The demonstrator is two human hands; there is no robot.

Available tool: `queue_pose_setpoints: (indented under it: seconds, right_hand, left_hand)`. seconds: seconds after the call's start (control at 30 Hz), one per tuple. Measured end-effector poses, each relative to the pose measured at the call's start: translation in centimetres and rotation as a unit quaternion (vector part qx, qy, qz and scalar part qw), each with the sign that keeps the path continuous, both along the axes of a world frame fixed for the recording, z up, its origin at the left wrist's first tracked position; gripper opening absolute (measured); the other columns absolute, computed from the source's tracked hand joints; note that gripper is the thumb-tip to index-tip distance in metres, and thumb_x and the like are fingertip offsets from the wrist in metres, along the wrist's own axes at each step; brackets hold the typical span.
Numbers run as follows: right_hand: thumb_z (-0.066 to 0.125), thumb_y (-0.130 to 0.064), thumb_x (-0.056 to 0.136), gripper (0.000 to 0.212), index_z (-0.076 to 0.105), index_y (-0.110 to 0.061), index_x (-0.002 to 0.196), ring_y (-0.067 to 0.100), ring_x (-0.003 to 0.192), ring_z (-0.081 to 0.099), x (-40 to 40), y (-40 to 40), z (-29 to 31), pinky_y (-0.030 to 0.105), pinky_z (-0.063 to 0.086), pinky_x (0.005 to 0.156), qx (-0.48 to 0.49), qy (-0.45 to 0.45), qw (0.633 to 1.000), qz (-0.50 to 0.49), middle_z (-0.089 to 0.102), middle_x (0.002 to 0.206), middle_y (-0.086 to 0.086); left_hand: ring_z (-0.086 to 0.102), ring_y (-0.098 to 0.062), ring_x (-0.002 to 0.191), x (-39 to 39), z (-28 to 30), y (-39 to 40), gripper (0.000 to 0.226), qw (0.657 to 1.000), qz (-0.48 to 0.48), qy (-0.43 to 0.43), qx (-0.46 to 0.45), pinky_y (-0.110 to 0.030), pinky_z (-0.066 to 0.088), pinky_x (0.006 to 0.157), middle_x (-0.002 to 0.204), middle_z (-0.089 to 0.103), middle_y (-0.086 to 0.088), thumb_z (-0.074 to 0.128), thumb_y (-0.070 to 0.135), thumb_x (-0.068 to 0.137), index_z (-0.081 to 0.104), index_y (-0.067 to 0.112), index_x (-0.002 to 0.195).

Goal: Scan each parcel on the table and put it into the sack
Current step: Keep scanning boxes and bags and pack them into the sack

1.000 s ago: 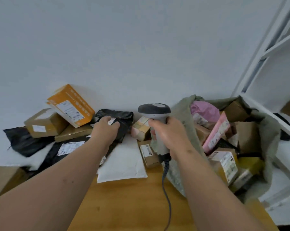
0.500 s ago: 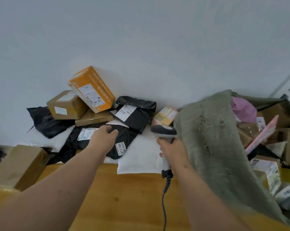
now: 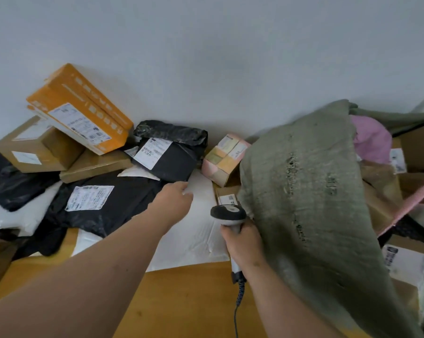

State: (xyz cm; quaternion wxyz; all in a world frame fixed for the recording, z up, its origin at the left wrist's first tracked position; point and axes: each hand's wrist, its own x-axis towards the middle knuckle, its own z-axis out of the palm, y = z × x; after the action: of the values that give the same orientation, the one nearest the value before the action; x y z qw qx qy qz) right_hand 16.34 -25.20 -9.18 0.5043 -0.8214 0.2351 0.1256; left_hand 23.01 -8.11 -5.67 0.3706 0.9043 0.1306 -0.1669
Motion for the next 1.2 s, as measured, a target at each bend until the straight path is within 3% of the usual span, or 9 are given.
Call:
queue_pose_setpoints:
  seconds: [0.07,0.17,0.3,0.53,0.7,0.8,0.97,1.07,1.2]
  right_hand:
    - [0.070,-0.031,0.086,0.046,0.059,-0.019,0.129,0.021,0.110,0.062,0.0,0.0,-0.9,0.030,0.051,0.085,-0.014,-0.007,1.000,0.013,0.064,0.120,0.000]
    - [0.069,-0.040,0.086,0.058,0.051,-0.029,0.140,0.020,0.124,0.056,-0.3,0.1,-1.5,0.035,0.049,0.100,-0.036,-0.015,0.999,0.027,0.054,0.140,-0.006]
    - [0.065,-0.045,0.088,0.050,0.059,-0.020,0.131,0.026,0.124,0.055,-0.2,0.5,-2.6,0.035,0.046,0.101,-0.076,0.025,0.997,0.022,0.046,0.148,0.004]
    - [0.066,-0.038,0.090,0.046,0.061,-0.015,0.129,0.025,0.130,0.046,-0.3,1.2,-3.7,0.020,0.029,0.096,-0.090,0.047,0.995,-0.023,0.045,0.145,0.010]
    - [0.067,-0.033,0.090,0.043,0.061,-0.013,0.127,0.025,0.130,0.043,-0.4,1.6,-4.0,0.020,0.029,0.096,-0.062,0.051,0.996,-0.050,0.047,0.139,0.011]
    - [0.068,-0.037,0.085,0.043,0.064,-0.015,0.122,0.026,0.124,0.049,-0.6,1.8,-4.2,0.030,0.041,0.102,-0.061,0.045,0.995,-0.069,0.054,0.131,0.009]
    - [0.058,-0.058,0.063,0.074,0.063,-0.024,0.128,0.019,0.121,0.053,-1.5,2.5,-4.0,0.040,0.047,0.103,-0.018,0.034,0.994,-0.098,0.056,0.132,0.002]
    - [0.064,-0.047,0.066,0.033,0.061,-0.040,0.098,0.023,0.119,0.055,-2.3,2.9,-3.4,0.043,0.050,0.096,0.003,0.041,0.993,-0.108,0.056,0.134,0.006]
    - [0.066,-0.049,0.065,0.036,0.054,-0.063,0.096,0.017,0.127,0.051,-3.4,3.8,-2.3,0.044,0.048,0.100,0.014,-0.002,0.994,-0.110,0.048,0.145,-0.005]
  left_hand:
    - [0.042,-0.028,0.136,1.1,-1.1,-0.8,0.049,0.998,-0.045,0.013,0.048,-0.046,0.033,0.113,0.154,0.039,-0.002,0.046,0.031,0.099,0.042,0.023,0.148]
    - [0.037,-0.025,0.139,2.3,-2.1,-1.8,0.048,0.973,-0.148,0.028,0.174,-0.044,0.028,0.113,0.156,0.032,0.002,0.039,0.034,0.102,0.036,0.029,0.150]
    - [0.030,-0.025,0.141,4.3,-3.3,-2.5,0.047,0.920,-0.272,-0.016,0.283,-0.046,0.025,0.112,0.155,0.030,0.002,0.036,0.036,0.103,0.032,0.028,0.149]
    - [0.029,-0.026,0.143,7.3,-5.3,-4.2,0.056,0.886,-0.377,-0.006,0.270,-0.049,0.024,0.113,0.160,0.027,0.000,0.043,0.024,0.100,0.024,0.026,0.153]
    - [0.038,-0.027,0.137,8.2,-6.4,-5.5,0.054,0.897,-0.384,0.056,0.211,-0.053,0.025,0.111,0.152,0.038,0.001,0.041,0.020,0.098,0.030,0.030,0.149]
    - [0.038,-0.029,0.135,8.5,-6.5,-5.5,0.050,0.902,-0.374,0.076,0.200,-0.054,0.028,0.109,0.149,0.039,-0.004,0.041,0.021,0.097,0.035,0.027,0.146]
    - [0.040,-0.031,0.130,8.1,-5.9,-4.8,0.039,0.900,-0.351,0.121,0.230,-0.053,0.030,0.108,0.141,0.039,-0.010,0.039,0.016,0.098,0.046,0.015,0.136]
    - [0.041,-0.030,0.128,6.7,-6.3,-3.8,0.041,0.887,-0.340,0.145,0.275,-0.049,0.035,0.108,0.139,0.038,-0.012,0.038,0.018,0.099,0.046,0.016,0.139]
    - [0.044,-0.031,0.127,4.3,-7.1,-1.6,0.043,0.918,-0.296,0.129,0.229,-0.048,0.039,0.107,0.138,0.043,-0.013,0.037,0.029,0.101,0.044,0.023,0.142]
